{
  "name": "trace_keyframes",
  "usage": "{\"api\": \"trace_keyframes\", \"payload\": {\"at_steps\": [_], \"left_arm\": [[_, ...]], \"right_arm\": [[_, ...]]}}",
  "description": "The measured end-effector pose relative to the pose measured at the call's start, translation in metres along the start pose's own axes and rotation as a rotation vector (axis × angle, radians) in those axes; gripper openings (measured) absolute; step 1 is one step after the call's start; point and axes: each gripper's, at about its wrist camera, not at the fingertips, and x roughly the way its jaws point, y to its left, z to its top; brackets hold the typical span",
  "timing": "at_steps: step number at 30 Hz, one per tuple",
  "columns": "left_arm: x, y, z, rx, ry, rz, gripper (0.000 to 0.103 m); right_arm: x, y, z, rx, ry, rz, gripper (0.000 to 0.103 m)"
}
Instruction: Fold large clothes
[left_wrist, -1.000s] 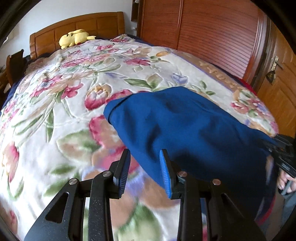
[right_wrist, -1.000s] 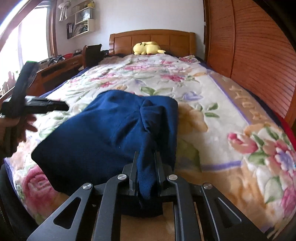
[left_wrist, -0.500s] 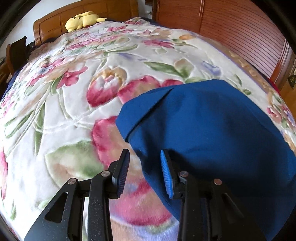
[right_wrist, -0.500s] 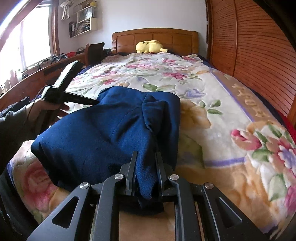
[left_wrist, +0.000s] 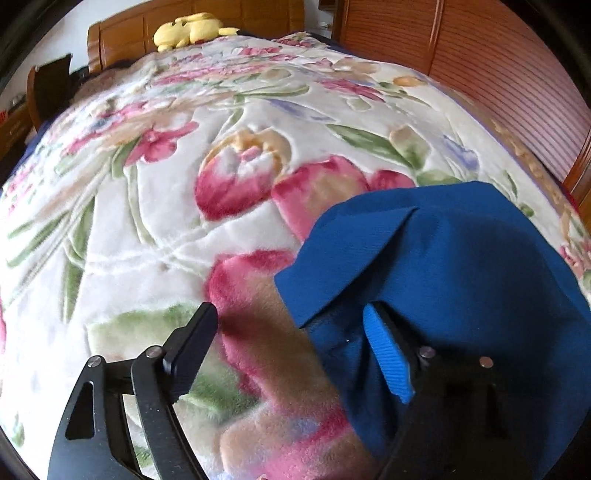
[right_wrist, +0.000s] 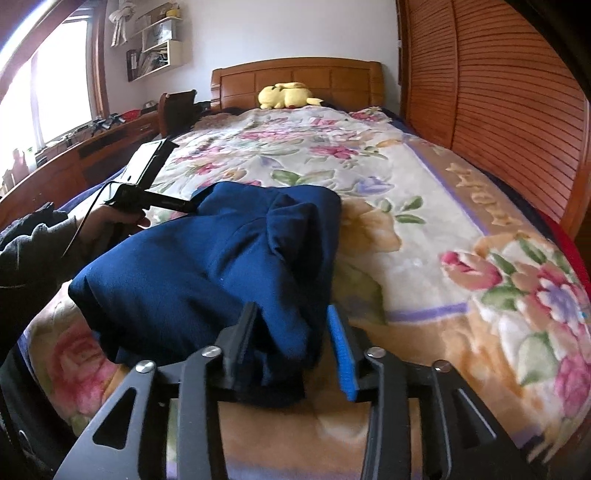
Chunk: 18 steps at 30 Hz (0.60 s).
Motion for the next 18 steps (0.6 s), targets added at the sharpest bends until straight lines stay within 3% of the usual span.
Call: {"api": "trace_keyframes", "payload": {"at_steps": [2,11,18], "left_arm": [[0.002,0.002,0.000,-0.008,0.002,-0.012,0.084],[0.003,0.003,0.000,-0.006,0.000,-0.025,0.086],[0.003,0.003,0.001,-0.002,0.002,-0.020,0.086]], "right_arm": [[-0.006,-0.004,-0.002,0.013,0.003,-0.009,0.054],[-0.032,-0.009,-0.019,0.024,0.038,-0.037,0.056],[-0.016,0.001,-0.024,0.052,0.081,0.043,0.056]]}}
